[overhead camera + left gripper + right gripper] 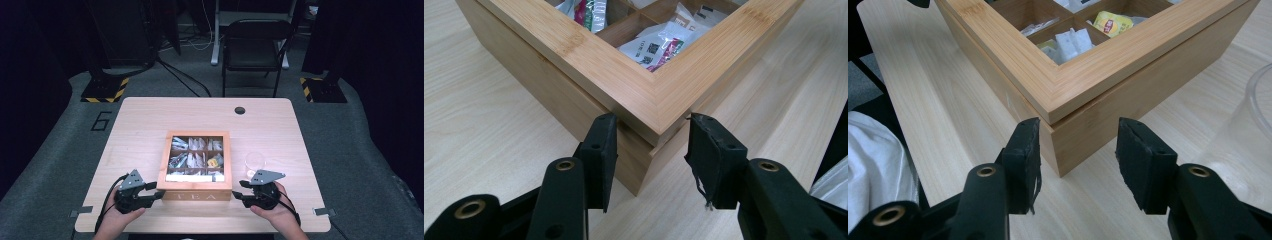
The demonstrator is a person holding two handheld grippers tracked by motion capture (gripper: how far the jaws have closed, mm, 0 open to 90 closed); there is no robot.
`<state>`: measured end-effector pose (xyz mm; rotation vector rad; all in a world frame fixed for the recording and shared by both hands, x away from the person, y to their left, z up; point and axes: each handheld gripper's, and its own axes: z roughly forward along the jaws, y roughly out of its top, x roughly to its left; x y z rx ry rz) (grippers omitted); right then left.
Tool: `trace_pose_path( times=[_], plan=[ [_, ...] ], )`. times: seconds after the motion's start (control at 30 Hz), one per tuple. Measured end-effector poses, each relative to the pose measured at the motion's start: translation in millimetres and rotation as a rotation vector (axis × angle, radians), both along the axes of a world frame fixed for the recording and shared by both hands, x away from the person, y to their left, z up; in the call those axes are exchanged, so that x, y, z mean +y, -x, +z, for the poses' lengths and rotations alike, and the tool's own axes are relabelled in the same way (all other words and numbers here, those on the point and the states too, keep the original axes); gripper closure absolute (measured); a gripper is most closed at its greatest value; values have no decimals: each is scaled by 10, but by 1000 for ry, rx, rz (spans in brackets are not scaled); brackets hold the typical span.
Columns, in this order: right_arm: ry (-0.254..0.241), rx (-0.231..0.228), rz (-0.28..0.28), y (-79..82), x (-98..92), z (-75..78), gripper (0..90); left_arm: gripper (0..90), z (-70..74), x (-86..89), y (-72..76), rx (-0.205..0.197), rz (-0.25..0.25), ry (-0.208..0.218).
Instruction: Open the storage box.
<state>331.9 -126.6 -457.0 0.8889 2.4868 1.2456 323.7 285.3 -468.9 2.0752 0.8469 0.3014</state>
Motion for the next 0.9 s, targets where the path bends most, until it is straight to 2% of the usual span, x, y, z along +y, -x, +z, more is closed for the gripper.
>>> trace_pose_path(
  times=[0.17,0.37,0.4,0.5,0.6,0.63,0.73,0.9],
  plan=[
    [4,-2,15,6,37,-2,556,549,3,5,-5,3,-1,2],
    [18,12,33,-4,107,-37,556,547,7,21,-10,25,8,38],
    [22,8,32,-5,120,-38,557,547,7,22,-16,20,9,38],
    [24,-6,29,-19,150,-35,563,547,23,32,-18,38,3,46],
    [18,6,29,-43,168,-48,564,546,28,27,-19,31,13,52],
    [18,8,25,-45,177,-56,564,546,38,33,-20,42,4,48],
    [17,10,30,-50,197,-57,564,545,44,31,-18,43,7,46],
    [3,13,25,-74,208,-37,576,545,54,26,-18,42,19,67]
  ],
)
